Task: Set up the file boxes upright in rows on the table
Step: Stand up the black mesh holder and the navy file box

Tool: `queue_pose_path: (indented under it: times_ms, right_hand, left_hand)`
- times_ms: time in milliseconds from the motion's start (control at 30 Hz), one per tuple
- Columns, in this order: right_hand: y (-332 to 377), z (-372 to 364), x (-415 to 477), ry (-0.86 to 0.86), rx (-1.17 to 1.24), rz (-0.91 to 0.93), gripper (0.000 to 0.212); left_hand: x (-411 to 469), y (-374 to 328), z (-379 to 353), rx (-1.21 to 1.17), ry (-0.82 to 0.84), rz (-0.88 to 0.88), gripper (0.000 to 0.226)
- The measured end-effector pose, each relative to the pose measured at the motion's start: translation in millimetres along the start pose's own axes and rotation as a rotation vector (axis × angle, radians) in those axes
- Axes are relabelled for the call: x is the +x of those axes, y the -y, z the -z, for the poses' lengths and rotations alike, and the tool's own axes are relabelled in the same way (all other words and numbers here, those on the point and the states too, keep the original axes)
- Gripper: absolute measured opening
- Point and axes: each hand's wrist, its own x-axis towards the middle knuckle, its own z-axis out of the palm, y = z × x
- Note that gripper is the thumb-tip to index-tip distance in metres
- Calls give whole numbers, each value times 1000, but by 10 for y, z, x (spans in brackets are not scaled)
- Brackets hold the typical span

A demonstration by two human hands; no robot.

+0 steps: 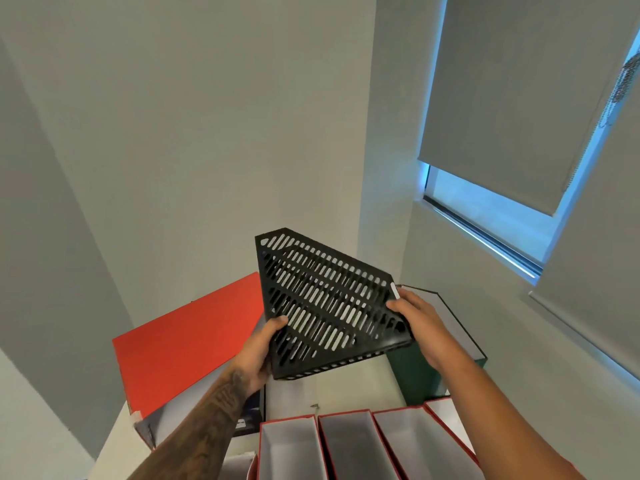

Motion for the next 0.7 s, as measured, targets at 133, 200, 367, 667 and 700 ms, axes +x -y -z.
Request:
queue_pose_path:
  times_ms: [133, 200, 367, 667, 700]
  right_hand:
    - [83, -118, 149, -169, -273, 27, 53]
    - [232, -264, 155, -131, -315, 126, 63]
    - [741, -590, 134, -65, -466, 417, 71]
    - [990, -586, 183, 162, -887, 392, 31]
    - [977, -564, 195, 179, -890, 399, 31]
  left_hand:
    - [71, 137, -106, 328, -119, -163, 52]
    - [117, 245, -168, 454, -181, -255, 65]
    - [97, 461, -338, 717, -305, -430, 91]
    - [-27, 567, -609, 922, -355, -558, 96]
    - [-19, 584, -607, 931, -349, -561, 97]
